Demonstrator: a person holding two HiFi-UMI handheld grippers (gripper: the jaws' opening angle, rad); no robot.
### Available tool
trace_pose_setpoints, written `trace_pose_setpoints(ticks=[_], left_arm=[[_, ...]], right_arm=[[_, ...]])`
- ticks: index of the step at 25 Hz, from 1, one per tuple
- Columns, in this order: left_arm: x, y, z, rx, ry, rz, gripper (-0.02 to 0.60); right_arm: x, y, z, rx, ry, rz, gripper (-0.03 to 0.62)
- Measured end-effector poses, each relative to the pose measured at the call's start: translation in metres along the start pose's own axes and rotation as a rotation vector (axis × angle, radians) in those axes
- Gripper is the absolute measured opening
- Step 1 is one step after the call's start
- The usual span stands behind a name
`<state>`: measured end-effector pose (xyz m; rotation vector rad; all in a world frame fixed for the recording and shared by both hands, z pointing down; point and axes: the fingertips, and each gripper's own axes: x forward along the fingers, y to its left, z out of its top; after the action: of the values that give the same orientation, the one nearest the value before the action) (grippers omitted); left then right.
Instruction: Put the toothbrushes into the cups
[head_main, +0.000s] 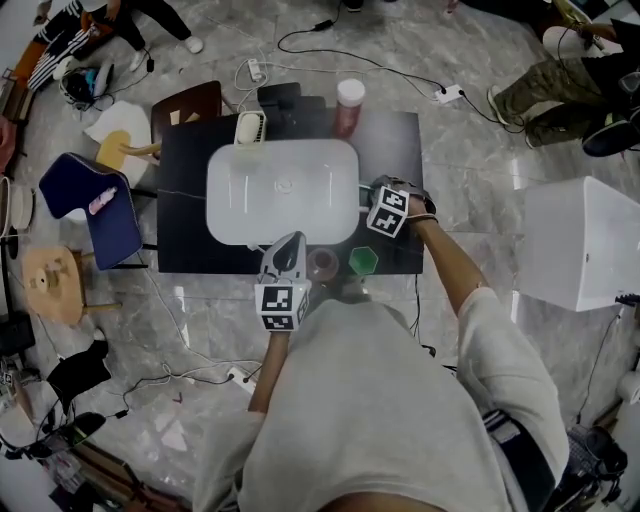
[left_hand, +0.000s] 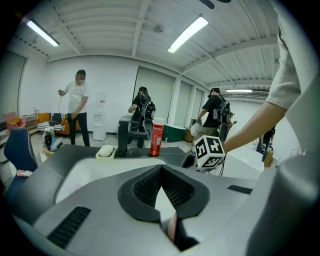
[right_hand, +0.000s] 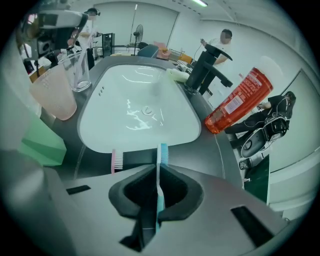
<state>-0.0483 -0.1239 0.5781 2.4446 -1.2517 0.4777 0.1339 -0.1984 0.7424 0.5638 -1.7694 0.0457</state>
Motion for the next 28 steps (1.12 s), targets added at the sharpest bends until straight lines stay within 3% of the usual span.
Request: trace_pose_setpoints(ticks=[17,23,28], left_arm=[[-0.004,-0.01,0.005,0.027,-0.025,-0.029,0.026],[-0.006,-0.015,0.008,0.038,-0.039,-0.045,0.026],[-0.009,-0.021,0.009,0.049,-0.049,-0.06,0.026]], right_arm=[[-0.057,-0.016,0.019,0.042,-0.145,-0.165,0.035],[-0.105,-0.021,0.051,-0.073,-0.236,-0.297,0.035],[-0.135,-0.021,0.064,-0.153,-0.252,-0.383,0.035]])
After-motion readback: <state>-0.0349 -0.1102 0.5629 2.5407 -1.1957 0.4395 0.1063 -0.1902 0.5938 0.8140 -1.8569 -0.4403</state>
